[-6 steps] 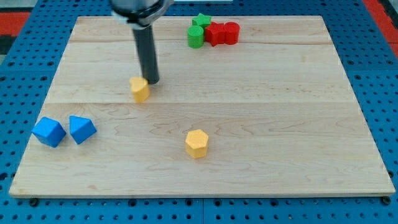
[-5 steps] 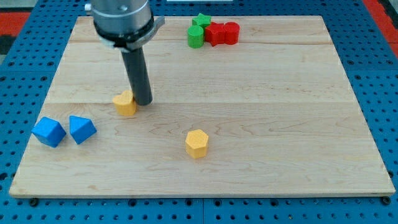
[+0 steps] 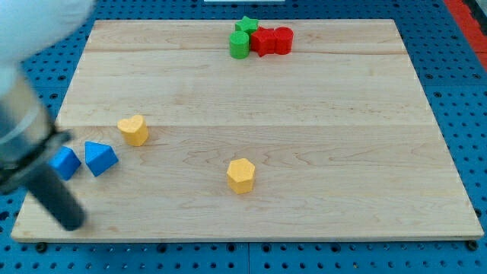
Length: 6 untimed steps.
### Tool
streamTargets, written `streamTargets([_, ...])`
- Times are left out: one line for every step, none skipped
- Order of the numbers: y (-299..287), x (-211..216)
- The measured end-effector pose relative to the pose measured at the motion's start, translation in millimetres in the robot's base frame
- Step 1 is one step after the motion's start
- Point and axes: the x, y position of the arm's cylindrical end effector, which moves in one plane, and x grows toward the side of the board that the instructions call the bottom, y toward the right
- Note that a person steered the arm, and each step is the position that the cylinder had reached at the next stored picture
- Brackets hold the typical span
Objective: Move the blue cube to left of the yellow heart
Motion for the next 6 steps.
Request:
streamTargets([-58.0, -10.8])
streamTargets([-60.1, -18.8])
streamTargets([-60.4, -50.7])
streamTargets([-52.3, -64.7])
streamTargets([5.7, -87.0])
streamTargets([41.4, -93.2])
